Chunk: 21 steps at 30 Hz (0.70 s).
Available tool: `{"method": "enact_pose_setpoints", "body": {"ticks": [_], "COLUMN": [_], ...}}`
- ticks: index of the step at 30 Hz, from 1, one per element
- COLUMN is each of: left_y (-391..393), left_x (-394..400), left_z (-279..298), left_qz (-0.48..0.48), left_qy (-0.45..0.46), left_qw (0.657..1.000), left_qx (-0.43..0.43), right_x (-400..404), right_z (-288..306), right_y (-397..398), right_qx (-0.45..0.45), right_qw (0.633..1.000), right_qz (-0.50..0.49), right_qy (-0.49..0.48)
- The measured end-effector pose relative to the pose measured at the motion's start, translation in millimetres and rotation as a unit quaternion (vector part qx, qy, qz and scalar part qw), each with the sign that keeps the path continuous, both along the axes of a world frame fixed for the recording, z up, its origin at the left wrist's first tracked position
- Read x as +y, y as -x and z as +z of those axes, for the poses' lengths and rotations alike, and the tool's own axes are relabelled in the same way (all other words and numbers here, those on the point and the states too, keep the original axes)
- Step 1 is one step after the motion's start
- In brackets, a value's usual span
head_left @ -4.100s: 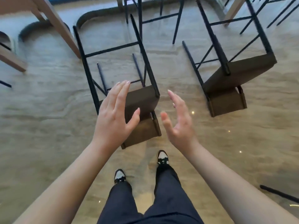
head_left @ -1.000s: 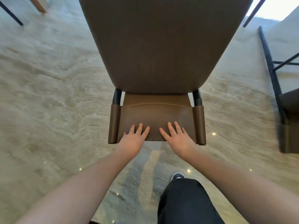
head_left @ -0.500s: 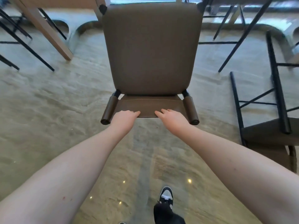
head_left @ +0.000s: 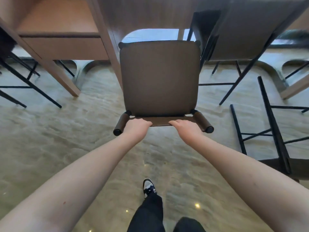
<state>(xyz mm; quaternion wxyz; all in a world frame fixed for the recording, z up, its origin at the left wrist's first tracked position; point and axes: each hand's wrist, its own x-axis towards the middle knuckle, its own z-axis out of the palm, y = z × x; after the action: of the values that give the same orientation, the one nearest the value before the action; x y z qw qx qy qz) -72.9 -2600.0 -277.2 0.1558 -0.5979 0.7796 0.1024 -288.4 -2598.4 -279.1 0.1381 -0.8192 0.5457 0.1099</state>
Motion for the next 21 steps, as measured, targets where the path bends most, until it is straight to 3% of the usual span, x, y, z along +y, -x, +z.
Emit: {"method": "enact_pose_setpoints", "body": {"ticks": [12,21], "left_y": [-13.5,-15.0], "left_x": [-130.9,-252.2], "left_z": [70.9,90.2], "left_qz": [-0.008,0.044], "left_qy": [0.041,0.122], "left_qw": [0.999,0.991], "left_qx": [0.018,0.011], "right_x": [-128.5,-272.6], "right_z": [69.8,81.2], "right_y": [-5.7,-7.1], "right_qx": [-0.058,-0.119], "right_qw": [0.993,0.981], "right_qz": [-0.092,-0.072], "right_qy": [0.049,0.136]}}
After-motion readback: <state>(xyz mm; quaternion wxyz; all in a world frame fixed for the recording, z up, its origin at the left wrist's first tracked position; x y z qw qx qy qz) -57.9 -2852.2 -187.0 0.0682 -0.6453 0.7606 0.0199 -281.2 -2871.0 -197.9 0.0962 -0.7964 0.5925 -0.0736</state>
